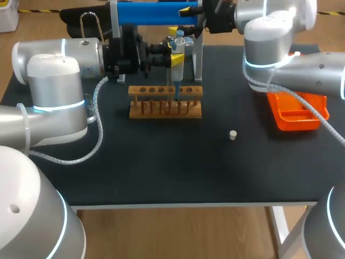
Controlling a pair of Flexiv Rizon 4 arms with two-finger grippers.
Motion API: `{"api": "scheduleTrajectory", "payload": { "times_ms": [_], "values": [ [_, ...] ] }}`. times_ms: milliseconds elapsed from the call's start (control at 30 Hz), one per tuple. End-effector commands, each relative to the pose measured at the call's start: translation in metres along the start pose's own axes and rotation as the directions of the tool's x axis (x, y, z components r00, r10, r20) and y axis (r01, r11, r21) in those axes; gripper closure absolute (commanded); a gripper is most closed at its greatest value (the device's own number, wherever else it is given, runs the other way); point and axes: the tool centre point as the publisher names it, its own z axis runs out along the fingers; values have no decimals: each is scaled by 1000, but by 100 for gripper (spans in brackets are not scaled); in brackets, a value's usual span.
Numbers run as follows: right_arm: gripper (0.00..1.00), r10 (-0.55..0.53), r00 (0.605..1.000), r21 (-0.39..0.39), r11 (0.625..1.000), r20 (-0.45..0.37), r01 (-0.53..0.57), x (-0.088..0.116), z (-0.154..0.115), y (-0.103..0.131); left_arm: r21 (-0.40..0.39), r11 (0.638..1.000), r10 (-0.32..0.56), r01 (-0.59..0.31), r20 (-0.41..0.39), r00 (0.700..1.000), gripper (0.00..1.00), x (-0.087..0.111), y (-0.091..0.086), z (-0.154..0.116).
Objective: Invert the test tube, pick up the pipette, mount the tip to pipette, aspirate from beaker and dispense into the tube, eject the tip, return the pipette, and cap with the stopper.
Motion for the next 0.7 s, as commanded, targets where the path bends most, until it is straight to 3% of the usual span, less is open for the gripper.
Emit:
{"api": "scheduleTrajectory", "payload": {
  "times_ms": [33, 700],
  "values": [
    [0, -3, 1000, 6, 1000, 1, 3, -1, 3, 3, -2, 1000, -1, 1, -1, 1000, 100, 0, -1, 0],
    [0, -17, 1000, 3, 1000, 3, 17, 2, 1, 6, -2, 1000, -1, 1, -1, 1000, 100, 0, -1, 0]
  ]
}}
